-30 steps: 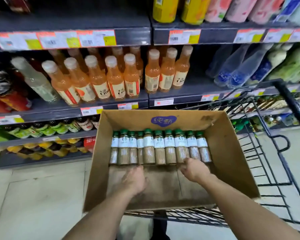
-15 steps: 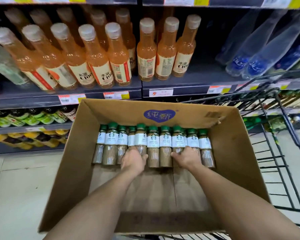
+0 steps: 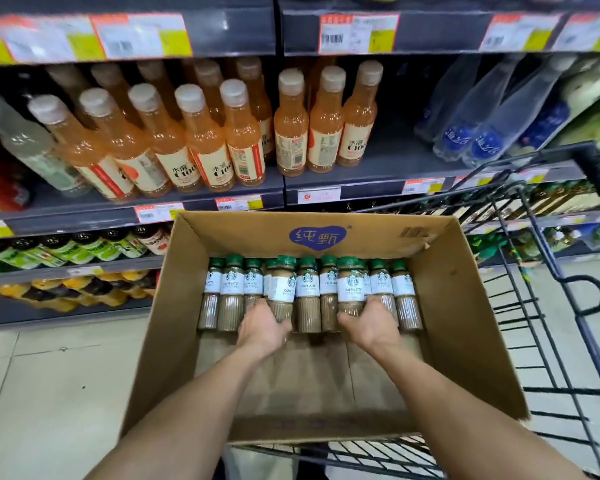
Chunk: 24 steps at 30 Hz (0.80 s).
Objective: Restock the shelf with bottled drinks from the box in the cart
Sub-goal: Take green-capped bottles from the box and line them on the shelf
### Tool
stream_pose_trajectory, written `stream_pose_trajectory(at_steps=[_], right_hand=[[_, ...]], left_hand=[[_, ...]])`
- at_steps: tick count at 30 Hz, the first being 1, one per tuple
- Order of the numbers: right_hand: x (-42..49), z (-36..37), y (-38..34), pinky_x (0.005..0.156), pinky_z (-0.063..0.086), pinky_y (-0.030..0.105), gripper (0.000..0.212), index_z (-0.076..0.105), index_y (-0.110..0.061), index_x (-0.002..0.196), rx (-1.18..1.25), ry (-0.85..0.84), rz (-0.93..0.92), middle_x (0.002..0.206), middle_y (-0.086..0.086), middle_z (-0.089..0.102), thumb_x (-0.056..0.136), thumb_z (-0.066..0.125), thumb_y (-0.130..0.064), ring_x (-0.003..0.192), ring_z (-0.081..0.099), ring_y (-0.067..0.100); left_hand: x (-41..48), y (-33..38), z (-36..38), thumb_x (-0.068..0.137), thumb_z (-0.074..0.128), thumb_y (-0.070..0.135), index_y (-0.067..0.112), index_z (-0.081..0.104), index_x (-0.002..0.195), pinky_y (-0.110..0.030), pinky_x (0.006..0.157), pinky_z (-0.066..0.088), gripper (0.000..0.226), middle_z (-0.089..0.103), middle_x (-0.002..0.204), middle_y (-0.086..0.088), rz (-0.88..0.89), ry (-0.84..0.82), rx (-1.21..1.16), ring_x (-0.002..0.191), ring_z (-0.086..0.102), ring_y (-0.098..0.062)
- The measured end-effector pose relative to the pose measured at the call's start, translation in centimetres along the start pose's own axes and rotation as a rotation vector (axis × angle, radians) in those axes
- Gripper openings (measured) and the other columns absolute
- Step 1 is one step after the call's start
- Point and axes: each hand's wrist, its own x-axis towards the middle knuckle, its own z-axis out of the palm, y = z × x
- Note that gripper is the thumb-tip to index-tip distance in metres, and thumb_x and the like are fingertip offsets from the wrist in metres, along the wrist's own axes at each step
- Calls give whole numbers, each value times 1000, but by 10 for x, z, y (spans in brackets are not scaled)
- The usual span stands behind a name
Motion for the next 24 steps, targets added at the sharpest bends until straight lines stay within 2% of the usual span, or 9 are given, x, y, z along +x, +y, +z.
stream_pose_trajectory(at_steps=[1,4,9,12,14,17,20,22,24], right_hand=[[-12,-5,-7,82,52,35,59,56,-13,116,21,15,-20,115,9,67,74,68,-52,102,65,31],[-44,-16,-31,83,54,38,50,55,-19,106,79,42,-82,109,5,65,71,66,-53,99,64,30],[-98,-33,-83,79,54,37,41,53,-25,101,223,160,-214,104,1,67,70,68,-48,96,66,25],[-130,-45,-124,75,51,33,39,47,-31,96,275,227,-292,101,-3,66,70,69,-51,96,66,23],[-146,-52,-151,75,51,33,42,43,-33,96,318,262,-354,99,-5,61,70,70,-50,96,64,21],[-172,-58,-195,66,41,30,45,39,-39,97,354,313,-431,95,-11,52,68,70,-54,90,59,16],[-194,-64,-234,61,37,30,45,38,-42,98,371,338,-470,94,-17,52,69,68,-60,81,51,9],[-208,-69,-261,59,37,28,45,41,-42,101,388,367,-513,95,-18,54,70,69,-60,85,56,10],[-219,-74,-284,64,42,30,47,43,-40,104,403,392,-559,99,-17,58,70,70,-59,93,61,12]], left_hand=[[-6,-1,-9,85,71,39,10,50,110,-37,84,47,44,57,123,-12,16,11,-15,108,60,-32],[-24,-3,-38,83,72,36,6,50,125,-40,92,47,56,57,127,-13,75,50,-67,115,57,-33],[-54,-7,-106,79,72,34,11,52,115,-40,87,49,47,59,117,-9,191,145,-164,109,58,-31],[-69,-13,-153,78,74,33,13,54,115,-36,90,47,47,58,119,-8,264,216,-208,112,57,-28],[-76,-17,-185,78,74,33,15,54,114,-34,86,47,45,58,115,-5,317,257,-228,108,57,-25],[-85,-27,-236,77,74,33,20,53,111,-32,79,44,42,57,110,0,406,310,-273,104,57,-21],[-93,-35,-284,79,74,35,20,51,123,-35,90,46,52,55,120,0,482,373,-282,114,55,-21],[-96,-40,-315,79,73,38,20,49,127,-37,92,47,56,56,124,-1,516,414,-281,116,55,-23],[-98,-44,-341,77,72,39,22,50,122,-37,89,48,53,57,120,0,545,460,-287,112,57,-23]])
